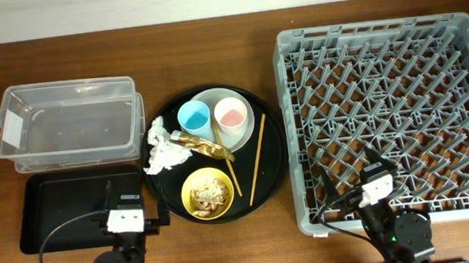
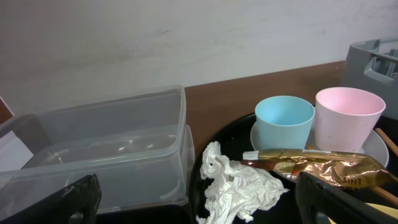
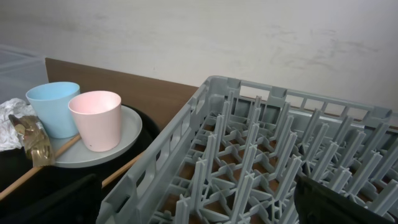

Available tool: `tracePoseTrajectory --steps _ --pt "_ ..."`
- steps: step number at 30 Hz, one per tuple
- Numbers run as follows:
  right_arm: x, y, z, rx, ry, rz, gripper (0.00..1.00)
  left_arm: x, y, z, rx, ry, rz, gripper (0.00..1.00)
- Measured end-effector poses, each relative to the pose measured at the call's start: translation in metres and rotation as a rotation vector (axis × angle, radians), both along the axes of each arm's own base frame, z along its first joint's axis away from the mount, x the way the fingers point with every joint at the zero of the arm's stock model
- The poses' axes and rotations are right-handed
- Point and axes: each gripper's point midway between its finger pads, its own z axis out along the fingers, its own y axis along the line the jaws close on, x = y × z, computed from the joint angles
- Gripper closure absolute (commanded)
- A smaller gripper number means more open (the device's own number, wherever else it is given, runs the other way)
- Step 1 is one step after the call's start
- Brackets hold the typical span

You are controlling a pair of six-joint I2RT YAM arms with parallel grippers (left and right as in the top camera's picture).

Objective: Sort waste into correct bins and load items into the dishwasher rack

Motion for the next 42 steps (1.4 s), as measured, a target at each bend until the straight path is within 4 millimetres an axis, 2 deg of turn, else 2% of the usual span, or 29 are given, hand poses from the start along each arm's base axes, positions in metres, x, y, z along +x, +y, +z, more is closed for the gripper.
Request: tracePoseTrajectory --steps 35,38,41,42 --pt "0.0 0.0 0.0 0.0 0.0 0.0 0.02 0.0 -0.004 0.003 -0.001 -0.013 -0.017 0.01" --pt "0.0 0.0 0.0 0.0 0.0 0.0 0.02 0.0 -0.01 0.004 -0.003 -0.017 -0.049 0.01" --pt "0.0 0.0 0.0 0.0 0.0 0.0 0.02 -0.009 -0.034 0.003 -0.056 0.047 -0.188 0.01" --pt "0.0 0.0 0.0 0.0 0.0 0.0 0.02 -0.015 -0.036 0.013 -0.077 0.068 -0.204 0.01"
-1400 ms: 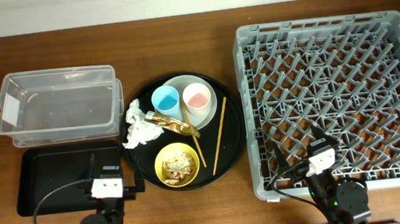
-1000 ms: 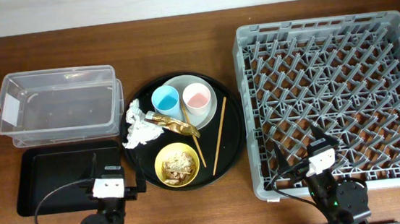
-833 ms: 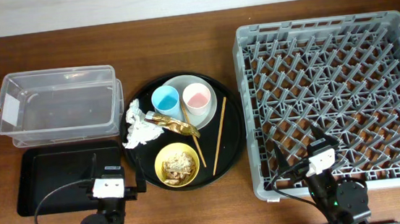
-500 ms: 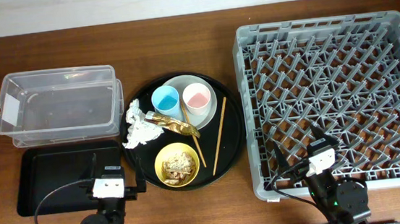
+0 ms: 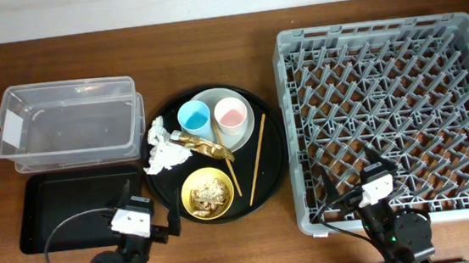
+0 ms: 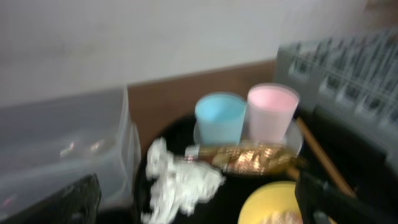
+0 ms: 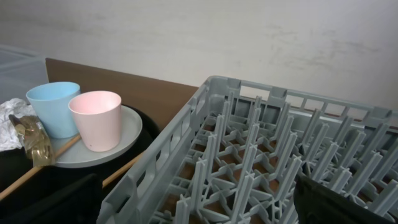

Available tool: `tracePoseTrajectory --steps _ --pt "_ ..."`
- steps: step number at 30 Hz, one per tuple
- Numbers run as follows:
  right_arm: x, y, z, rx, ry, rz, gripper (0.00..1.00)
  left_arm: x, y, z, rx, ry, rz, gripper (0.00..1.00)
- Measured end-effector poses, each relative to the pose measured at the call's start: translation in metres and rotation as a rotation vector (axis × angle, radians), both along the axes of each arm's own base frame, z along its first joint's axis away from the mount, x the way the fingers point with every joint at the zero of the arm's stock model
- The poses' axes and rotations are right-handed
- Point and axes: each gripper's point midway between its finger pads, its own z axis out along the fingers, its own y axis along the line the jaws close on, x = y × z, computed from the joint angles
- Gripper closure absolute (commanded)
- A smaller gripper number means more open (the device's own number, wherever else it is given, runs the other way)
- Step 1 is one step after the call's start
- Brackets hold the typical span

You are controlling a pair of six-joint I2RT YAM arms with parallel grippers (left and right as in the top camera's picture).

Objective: Sort waste into correct bins and load items into the dishwasher rack
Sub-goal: 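Grasp the crumpled white tissue on the round tray with the left gripper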

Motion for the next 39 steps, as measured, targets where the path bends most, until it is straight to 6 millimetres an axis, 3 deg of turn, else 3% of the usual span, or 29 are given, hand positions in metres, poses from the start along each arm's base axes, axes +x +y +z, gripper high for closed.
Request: tracePoseTrajectory --steps 1,2,3,4,5,6,7,9,10,11,13,14,17,18,19,22,24,28,30,34,36,39 --pt "0.0 0.0 0.0 0.0 -0.002 0.0 0.02 -0.008 -0.002 0.028 -0.014 0.017 -0.012 0.01" --pt "0.0 0.0 0.0 0.0 -0.002 0.0 0.02 -0.016 -0.004 0.072 -0.024 -0.008 -0.028 0.01" --pt "0.0 0.0 0.001 0.0 -0.003 0.001 0.02 -0.026 -0.009 0.097 -0.026 0.025 -0.064 0.01" --pt "0.0 0.0 0.0 0.0 -0.001 0.0 0.02 -0.033 -0.023 0.15 -0.031 0.07 -0.153 0.01" --pt "0.0 0.0 0.0 0.0 -0.001 -0.001 0.02 -0.038 -0.028 0.158 -0.028 0.191 -0.184 0.01" --pt "0.0 0.0 0.0 0.0 0.0 -0.001 0.02 -0.035 -0.036 0.18 -0.033 0.327 -0.229 0.01" --pt "0.0 0.0 0.0 0.0 -0.002 -0.001 0.02 -0.028 -0.039 0.184 -0.039 0.45 -0.244 0.01" --pt "0.0 0.0 0.0 0.0 0.0 -0.001 0.02 0.005 -0.046 0.182 -0.054 0.644 -0.261 0.01" --pt "0.0 0.0 0.0 -0.001 0.001 -0.001 0.02 0.032 -0.049 0.177 -0.06 0.7 -0.264 0.01" --pt "0.0 0.0 0.0 -0.001 0.001 -0.001 0.02 0.048 -0.051 0.159 -0.063 0.771 -0.26 0.2" --pt "0.0 0.0 0.0 -0.001 -0.001 -0.001 0.02 0.069 -0.046 0.127 -0.047 0.889 -0.221 0.84" --pt "0.0 0.0 0.0 0.0 0.0 -0.001 0.02 0.077 -0.042 0.104 -0.034 0.984 -0.189 1.0" --pt "0.0 0.0 0.0 0.0 0.0 -0.001 0.02 0.097 -0.021 0.028 0.025 1.244 -0.017 0.96" --pt "0.0 0.0 0.0 0.0 0.0 -0.001 0.02 0.103 -0.011 0.011 0.05 1.261 0.063 0.74" --pt "0.0 0.0 0.0 -0.001 -0.001 -0.001 0.02 0.106 -0.004 -0.011 0.085 1.268 0.148 0.44" --pt "0.0 0.0 0.0 0.0 -0.002 -0.001 0.02 0.122 -0.006 -0.054 0.097 1.186 0.188 0.34" --pt "0.0 0.0 0.0 0.0 -0.002 -0.001 0.02 0.112 -0.001 -0.087 0.118 1.221 0.215 0.32" --pt "0.0 0.0 0.0 -0.001 -0.001 -0.001 0.02 0.123 0.002 -0.107 0.124 1.145 0.226 0.33" --pt "0.0 0.0 0.0 0.0 -0.001 -0.001 0.02 0.132 0.001 -0.106 0.151 1.101 0.194 0.32" --pt "0.0 0.0 0.0 -0.001 -0.001 -0.001 0.01 0.144 -0.004 -0.111 0.249 1.004 0.098 0.23" --pt "0.0 0.0 0.0 -0.001 -0.001 -0.001 0.02 0.138 -0.004 -0.124 0.28 1.002 0.072 0.22" --pt "0.0 0.0 0.0 -0.001 -0.001 -0.001 0.02 0.14 -0.004 -0.124 0.29 0.991 0.064 0.13"
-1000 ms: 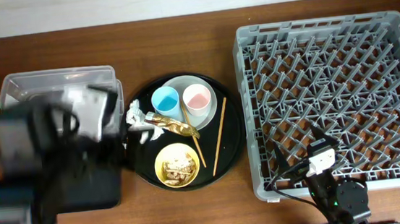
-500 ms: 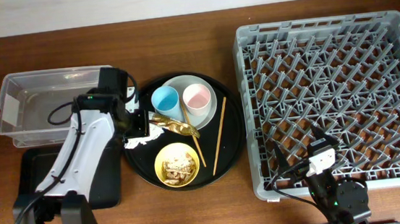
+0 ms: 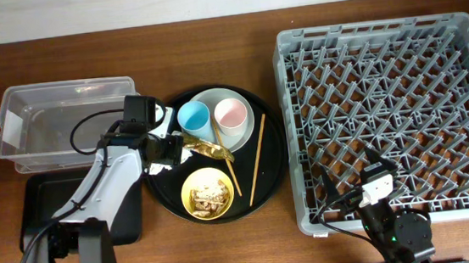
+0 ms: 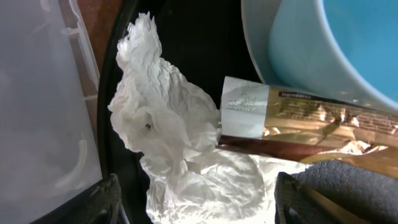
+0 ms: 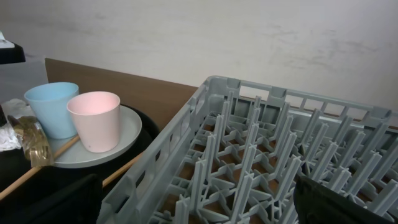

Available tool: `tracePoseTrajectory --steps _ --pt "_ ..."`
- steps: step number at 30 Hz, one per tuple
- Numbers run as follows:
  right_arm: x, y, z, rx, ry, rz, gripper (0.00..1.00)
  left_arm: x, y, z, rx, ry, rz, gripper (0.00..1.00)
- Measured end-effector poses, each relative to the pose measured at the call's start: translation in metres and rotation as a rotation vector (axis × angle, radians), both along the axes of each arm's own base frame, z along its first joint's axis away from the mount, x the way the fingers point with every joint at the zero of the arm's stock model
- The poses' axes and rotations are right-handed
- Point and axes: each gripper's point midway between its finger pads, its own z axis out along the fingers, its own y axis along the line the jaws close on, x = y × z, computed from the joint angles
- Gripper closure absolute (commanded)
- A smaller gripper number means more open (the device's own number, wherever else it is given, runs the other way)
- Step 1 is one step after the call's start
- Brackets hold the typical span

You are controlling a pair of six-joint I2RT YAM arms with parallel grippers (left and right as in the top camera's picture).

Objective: Sort waste into correct bins and load items into the dishwasher rack
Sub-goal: 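Grasp the crumpled white tissue on the round tray with the left gripper, then carry the tissue left and release it into the clear plastic bin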

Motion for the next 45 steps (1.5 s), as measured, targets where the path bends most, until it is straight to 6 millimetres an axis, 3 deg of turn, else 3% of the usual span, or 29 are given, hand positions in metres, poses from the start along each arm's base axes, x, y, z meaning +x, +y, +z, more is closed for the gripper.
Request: tracePoseTrajectory --steps 3,5,8,11,13,14,15,16,17,21,23,24,26,27,28,29,32,33,34,35,36,41,43,44,45 --pt "0.0 0.0 0.0 0.001 0.0 0.0 0.02 0.002 -0.004 -0.02 -0.005 0.03 -0.017 0.07" --pt "0.0 0.0 0.0 0.0 0.0 0.0 0.02 -0.005 -0.006 -0.041 -0.008 0.085 -0.039 0.11" --pt "0.0 0.0 0.0 0.0 0.0 0.0 0.02 -0.005 -0.007 -0.041 -0.013 0.085 -0.05 0.47" --pt "0.0 0.0 0.0 0.0 0.0 0.0 0.02 -0.005 -0.008 -0.041 -0.012 0.085 -0.055 0.99" --pt "0.0 0.0 0.0 0.0 0.0 0.0 0.02 -0.012 -0.006 -0.039 -0.009 0.109 -0.055 1.0" --pt "0.0 0.0 0.0 0.0 0.001 0.0 0.02 -0.015 -0.006 -0.031 -0.009 0.108 -0.054 1.0" --pt "0.0 0.0 0.0 0.0 0.002 0.0 0.02 -0.019 -0.006 -0.008 -0.02 0.075 -0.045 1.0" --pt "0.0 0.0 0.0 0.0 0.002 0.0 0.02 -0.017 -0.006 0.028 -0.042 -0.014 -0.029 1.0" --pt "0.0 0.0 -0.001 0.0 0.003 0.0 0.02 -0.017 -0.007 0.049 -0.057 -0.064 -0.017 1.0" --pt "0.0 0.0 0.0 0.0 0.002 0.0 0.02 -0.024 -0.004 0.17 -0.174 -0.421 0.062 1.0" --pt "0.0 0.0 0.0 0.0 0.002 0.0 0.02 -0.022 0.016 0.211 -0.215 -0.549 0.144 1.0" --pt "0.0 0.0 0.0 0.0 0.002 0.0 0.02 -0.016 0.039 0.225 -0.213 -0.589 0.219 1.0" --pt "0.0 0.0 0.0 0.0 0.002 0.0 0.02 -0.001 0.078 0.228 -0.201 -0.591 0.331 1.0" --pt "0.0 0.0 0.0 0.0 0.001 0.0 0.02 0.01 0.101 0.218 -0.191 -0.561 0.386 1.0" --pt "0.0 0.0 -0.001 0.0 0.002 0.0 0.02 0.02 0.117 0.202 -0.196 -0.513 0.427 0.99" --pt "0.0 0.0 0.0 0.0 0.002 0.0 0.02 0.036 0.144 0.16 -0.202 -0.409 0.49 1.0" --pt "0.0 0.0 0.0 0.0 0.002 0.0 0.02 0.06 0.18 0.07 -0.225 -0.25 0.57 0.99" --pt "0.0 0.0 0.0 0.0 0.002 0.0 0.02 0.06 0.186 0.052 -0.234 -0.216 0.586 0.89" --pt "0.0 0.0 0.0 -0.001 0.002 0.0 0.02 0.061 0.191 0.04 -0.241 -0.199 0.598 0.36" --pt "0.0 0.0 0.0 0.0 0.002 0.0 0.02 0.065 0.196 0.039 -0.246 -0.217 0.602 0.06" --pt "0.0 0.0 0.0 0.0 0.002 0.0 0.02 0.069 0.196 0.042 -0.252 -0.238 0.598 0.01" --pt "0.0 0.0 0.0 0.0 0.002 0.0 0.02 0.078 0.187 0.062 -0.31 -0.26 0.564 0.01" --pt "0.0 0.0 0.0 0.0 0.002 0.0 0.02 0.072 0.169 0.107 -0.402 -0.297 0.536 0.01" --pt "0.0 0.0 0.0 0.0 0.002 0.0 0.02 0.058 0.152 0.132 -0.478 -0.291 0.529 0.01" --pt "0.0 0.0 0.0 0.0 0.002 0.0 0.02 0.047 0.136 0.153 -0.546 -0.286 0.502 0.11"
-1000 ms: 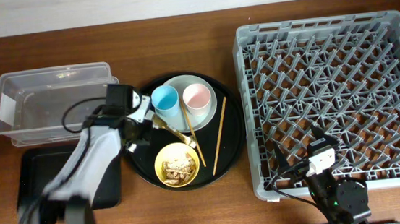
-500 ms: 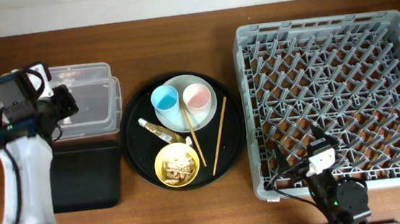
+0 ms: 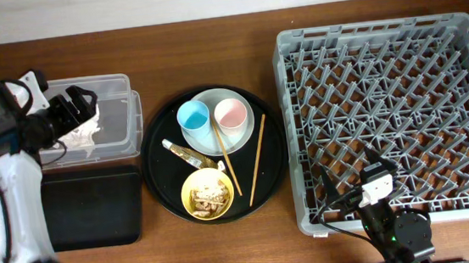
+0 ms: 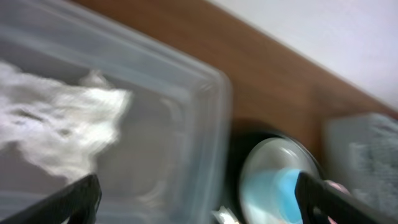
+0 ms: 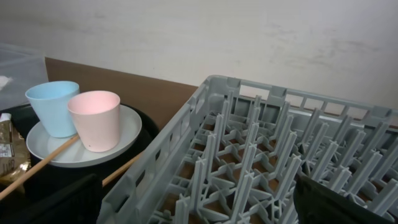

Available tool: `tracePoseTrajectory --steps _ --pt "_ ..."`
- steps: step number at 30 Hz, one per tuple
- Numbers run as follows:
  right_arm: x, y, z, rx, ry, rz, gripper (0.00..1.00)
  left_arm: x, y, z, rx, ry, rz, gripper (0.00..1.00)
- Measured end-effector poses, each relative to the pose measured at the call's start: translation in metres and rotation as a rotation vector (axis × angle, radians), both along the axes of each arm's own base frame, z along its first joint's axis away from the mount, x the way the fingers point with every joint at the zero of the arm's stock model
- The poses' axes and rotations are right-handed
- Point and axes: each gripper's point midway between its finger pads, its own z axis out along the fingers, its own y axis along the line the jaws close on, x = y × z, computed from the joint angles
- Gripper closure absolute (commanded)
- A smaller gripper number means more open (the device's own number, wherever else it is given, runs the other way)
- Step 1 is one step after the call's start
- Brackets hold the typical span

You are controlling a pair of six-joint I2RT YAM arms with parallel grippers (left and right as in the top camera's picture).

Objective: Sort waste into correct bins and load items into the dishwasher rack
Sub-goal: 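Carry the tissue left and release it into the clear plastic bin, then grasp the gold wrapper on the round tray with the left gripper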

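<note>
A crumpled white tissue (image 3: 86, 127) lies inside the clear plastic bin (image 3: 124, 137). It shows blurred in the left wrist view as the tissue (image 4: 56, 118). My left gripper (image 3: 73, 108) hovers over that bin, open, with nothing between its fingers (image 4: 78, 199). On the round black tray (image 3: 157, 168) stand a blue cup (image 3: 193, 115) and a pink cup (image 3: 231, 113) on a white plate (image 3: 247, 132). A gold wrapper (image 3: 187, 154), a yellow bowl of food scraps (image 3: 207, 193) and two chopsticks (image 3: 257, 159) are there too. My right gripper (image 3: 354, 181) rests open at the front edge of the grey dishwasher rack (image 3: 464, 26).
A black rectangular tray (image 3: 88, 212) lies in front of the clear bin. In the right wrist view the rack wall (image 5: 168, 149) rises close by, with the blue cup (image 5: 53, 107) and pink cup (image 5: 93, 118) to its left.
My left gripper was down at the tissue on the round tray; now it is open over the clear bin, and the tissue lies in the bin. The gold wrapper has shifted slightly left. The right arm has not moved.
My left gripper sat open at the table's front by the black rectangular tray, with the tissue on the round tray. Then it had turned toward the round tray. Then it was at the tissue beside the wrapper. Now the tissue is in the clear bin.
</note>
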Motion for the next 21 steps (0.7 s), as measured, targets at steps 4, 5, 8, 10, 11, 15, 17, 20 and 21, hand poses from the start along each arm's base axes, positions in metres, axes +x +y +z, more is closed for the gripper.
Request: tracePoseTrajectory --steps 4,5,8,10,11,15,17,20,21 --pt "0.0 0.0 0.0 0.0 -0.001 0.0 0.02 -0.055 -0.06 0.021 -0.275 0.119 -0.118 1.0" --pt "0.0 0.0 0.0 -0.001 -0.001 0.0 0.02 -0.067 -0.068 0.014 -0.305 0.189 -0.118 1.0" --pt "0.0 0.0 0.0 0.0 -0.001 0.0 0.02 -0.101 -0.093 -0.011 -0.253 0.399 -0.136 1.0" --pt "0.0 0.0 0.0 0.0 -0.001 0.0 0.02 -0.104 -0.12 -0.019 -0.161 0.438 -0.201 0.98" --pt "0.0 0.0 0.0 0.0 -0.001 0.0 0.02 -0.105 -0.136 -0.028 -0.09 0.466 -0.214 0.93" --pt "0.0 0.0 0.0 0.0 -0.001 0.0 0.02 -0.105 -0.177 -0.06 0.131 0.474 -0.132 0.72" --pt "0.0 0.0 0.0 0.001 -0.001 0.0 0.02 -0.098 -0.182 -0.066 0.148 0.438 -0.066 0.63" --pt "0.0 0.0 0.0 0.0 -0.001 0.0 0.02 -0.099 -0.178 -0.095 0.155 0.43 0.026 0.56" --pt "0.0 0.0 0.0 0.0 -0.001 0.0 0.01 -0.093 -0.177 -0.104 0.15 0.394 0.046 0.56"
